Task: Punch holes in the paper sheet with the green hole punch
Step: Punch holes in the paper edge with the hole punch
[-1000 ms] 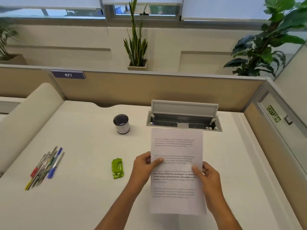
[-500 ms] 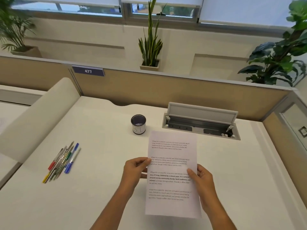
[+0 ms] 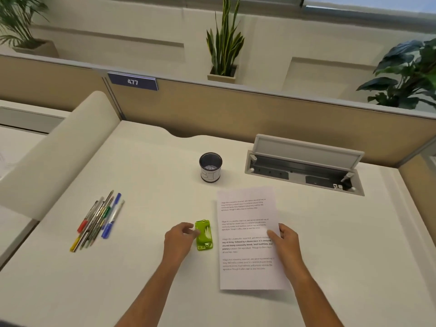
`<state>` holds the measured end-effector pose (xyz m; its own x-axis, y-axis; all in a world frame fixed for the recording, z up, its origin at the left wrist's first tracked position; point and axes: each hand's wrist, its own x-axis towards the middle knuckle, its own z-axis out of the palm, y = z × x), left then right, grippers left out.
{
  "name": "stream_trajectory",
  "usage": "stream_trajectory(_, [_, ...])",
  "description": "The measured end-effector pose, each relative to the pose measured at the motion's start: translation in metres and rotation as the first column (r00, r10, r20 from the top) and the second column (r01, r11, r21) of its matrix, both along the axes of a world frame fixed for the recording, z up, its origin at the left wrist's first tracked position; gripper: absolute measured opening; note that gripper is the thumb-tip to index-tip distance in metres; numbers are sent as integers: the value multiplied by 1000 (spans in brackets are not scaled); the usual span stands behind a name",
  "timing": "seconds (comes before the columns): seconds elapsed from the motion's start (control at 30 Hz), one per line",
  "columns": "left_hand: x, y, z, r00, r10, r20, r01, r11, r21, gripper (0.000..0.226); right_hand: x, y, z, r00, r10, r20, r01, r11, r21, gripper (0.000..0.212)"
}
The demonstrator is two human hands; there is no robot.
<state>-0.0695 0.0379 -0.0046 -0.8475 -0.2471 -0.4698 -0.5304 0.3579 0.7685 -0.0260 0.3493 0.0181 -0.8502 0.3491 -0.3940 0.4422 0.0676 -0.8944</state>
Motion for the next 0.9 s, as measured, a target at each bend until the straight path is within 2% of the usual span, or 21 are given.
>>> stream_trajectory(0.13, [0,2,-10,1000,-4,23,4,1000,-11,8,-8,-10,-14,999,16,43,-17,1000,23,18])
stream_trajectory(0.23, [0,2,-11,1000,1,31,-1,1000,-16,17,-12,-15,-20,998,16,56,-17,999,31,20])
stream_trajectory(0.57, [-8,14,-2,998,-52,44,48,995,83,14,-8,-10,-28,998,0,64,-2,1000,30,20])
stream_trajectory(0.9, [-2,25,-12,996,-80,33,75,990,119,13,15,-6,-38,991,-117,64,116,993,18,20])
